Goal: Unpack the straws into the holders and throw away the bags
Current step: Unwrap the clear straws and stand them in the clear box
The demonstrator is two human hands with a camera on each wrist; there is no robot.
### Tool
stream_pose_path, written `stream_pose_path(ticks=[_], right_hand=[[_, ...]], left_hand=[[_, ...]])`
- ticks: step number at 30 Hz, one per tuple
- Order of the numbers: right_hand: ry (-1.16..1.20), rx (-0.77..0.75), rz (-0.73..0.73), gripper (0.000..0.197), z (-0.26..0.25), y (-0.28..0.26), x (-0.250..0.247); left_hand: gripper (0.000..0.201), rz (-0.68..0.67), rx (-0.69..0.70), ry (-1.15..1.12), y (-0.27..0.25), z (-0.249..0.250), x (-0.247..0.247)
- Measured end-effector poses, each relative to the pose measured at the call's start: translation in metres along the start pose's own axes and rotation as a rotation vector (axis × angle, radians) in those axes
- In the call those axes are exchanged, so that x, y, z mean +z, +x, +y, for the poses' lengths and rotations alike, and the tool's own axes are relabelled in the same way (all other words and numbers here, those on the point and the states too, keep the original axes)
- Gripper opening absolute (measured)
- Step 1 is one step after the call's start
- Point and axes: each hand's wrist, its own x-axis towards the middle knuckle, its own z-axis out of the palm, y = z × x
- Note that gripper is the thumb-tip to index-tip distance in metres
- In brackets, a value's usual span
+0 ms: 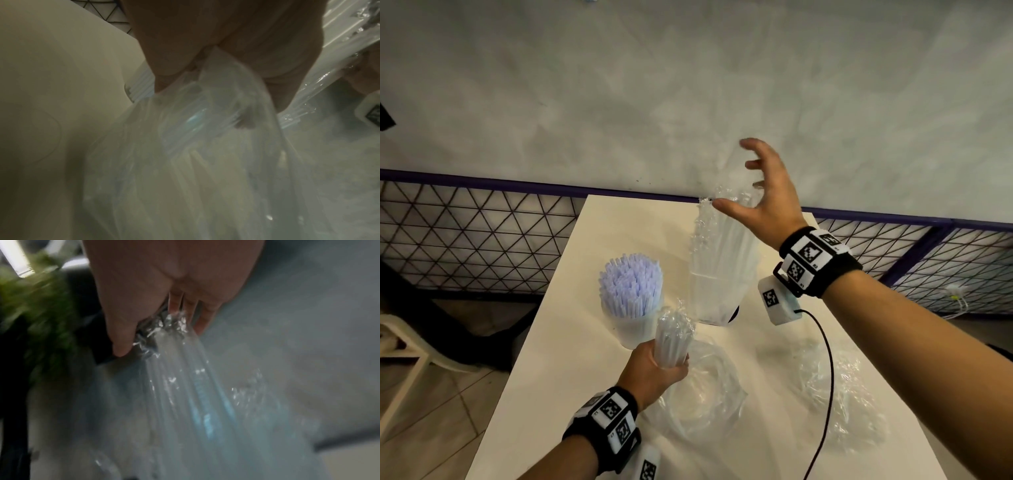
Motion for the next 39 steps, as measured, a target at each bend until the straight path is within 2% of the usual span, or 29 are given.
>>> stream_pose_path(ticks=[3, 5, 7, 9, 12, 16, 18, 22, 26, 29, 30, 34, 39], right_hand=[[-0.353, -0.214, -0.202, 0.054, 0.011, 0.001, 0.01], [-0.418, -0.228, -0.25, 0.042, 0.021, -0.007, 0.019], [-0.4, -0.199, -0.255, 0.04, 0.029, -0.02, 0.029], [-0.407, -0.182, -0.279, 0.043, 0.035, -0.035, 0.04], [-0.438, -0.13, -0.409, 0.052, 0.041, -0.06, 0.054], [-0.545, -0.164, -0.471, 0.06, 0.045, -0.079, 0.066], [-0.545, -0.163, -0.45, 0.06, 0.043, -0.074, 0.065], [-0.528, -0.108, -0.265, 0.059, 0.027, -0.058, 0.064], [-0.526, -0.021, -0.285, 0.053, 0.019, -0.039, 0.075], [-0.465, 0.05, -0.253, 0.059, 0.021, -0.027, 0.07], [-0.491, 0.039, -0.277, 0.058, 0.023, -0.027, 0.068], [-0.777, -0.033, -0.554, 0.057, 0.031, -0.047, 0.07], [-0.793, 0.02, -0.646, 0.072, 0.026, -0.047, 0.072]], left_hand=[[0.023, 0.004, -0.003, 0.006, 0.0, -0.001, 0.0], [0.021, 0.002, 0.004, 0.008, 0.0, -0.001, -0.001], [0.018, 0.003, 0.008, 0.003, -0.001, 0.0, 0.0], [0.018, 0.001, 0.009, -0.01, -0.002, 0.0, -0.001], [0.019, -0.007, 0.019, -0.02, -0.002, 0.001, -0.001], [0.017, -0.005, 0.02, -0.034, -0.005, 0.002, -0.002], [0.023, -0.011, 0.026, -0.043, -0.006, 0.002, -0.003], [0.027, 0.001, 0.017, -0.042, -0.004, 0.0, -0.002], [0.034, 0.01, 0.007, -0.041, -0.003, -0.001, -0.001], [0.029, 0.013, 0.007, -0.038, -0.004, 0.0, -0.002], [0.028, 0.014, 0.005, -0.037, -0.004, 0.0, -0.002], [0.034, 0.015, -0.002, -0.037, -0.004, -0.001, -0.001], [0.037, 0.064, 0.006, -0.04, -0.004, 0.0, 0.001]])
